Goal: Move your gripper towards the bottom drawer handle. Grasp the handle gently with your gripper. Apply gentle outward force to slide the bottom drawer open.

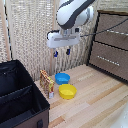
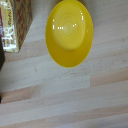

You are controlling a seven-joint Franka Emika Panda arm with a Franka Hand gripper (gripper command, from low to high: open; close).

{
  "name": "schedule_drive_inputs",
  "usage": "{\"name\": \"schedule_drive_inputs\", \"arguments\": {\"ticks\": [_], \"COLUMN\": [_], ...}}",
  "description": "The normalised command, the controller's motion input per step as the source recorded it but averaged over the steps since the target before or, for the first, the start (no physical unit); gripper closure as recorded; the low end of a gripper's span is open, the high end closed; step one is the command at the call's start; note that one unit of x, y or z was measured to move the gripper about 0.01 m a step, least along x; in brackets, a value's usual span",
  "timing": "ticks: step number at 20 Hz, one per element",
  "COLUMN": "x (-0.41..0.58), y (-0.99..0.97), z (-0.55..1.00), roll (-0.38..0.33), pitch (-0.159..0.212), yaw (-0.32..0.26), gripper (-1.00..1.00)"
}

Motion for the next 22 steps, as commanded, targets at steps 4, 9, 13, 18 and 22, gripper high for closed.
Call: {"name": "schedule_drive_inputs", "arguments": {"ticks": [4, 9, 13, 18, 22], "x": [0.018, 0.000, 0.000, 0.000, 0.000], "y": [0.05, -0.02, -0.03, -0.03, -0.04], "z": [0.01, 0.00, 0.00, 0.00, 0.00], "roll": [-0.298, -0.362, -0.363, -0.369, -0.375], "pitch": [0.006, 0.000, 0.000, 0.000, -0.001], "yaw": [0.166, 0.166, 0.166, 0.164, 0.161], "gripper": [-1.00, -1.00, -1.00, -1.00, -1.00]}}
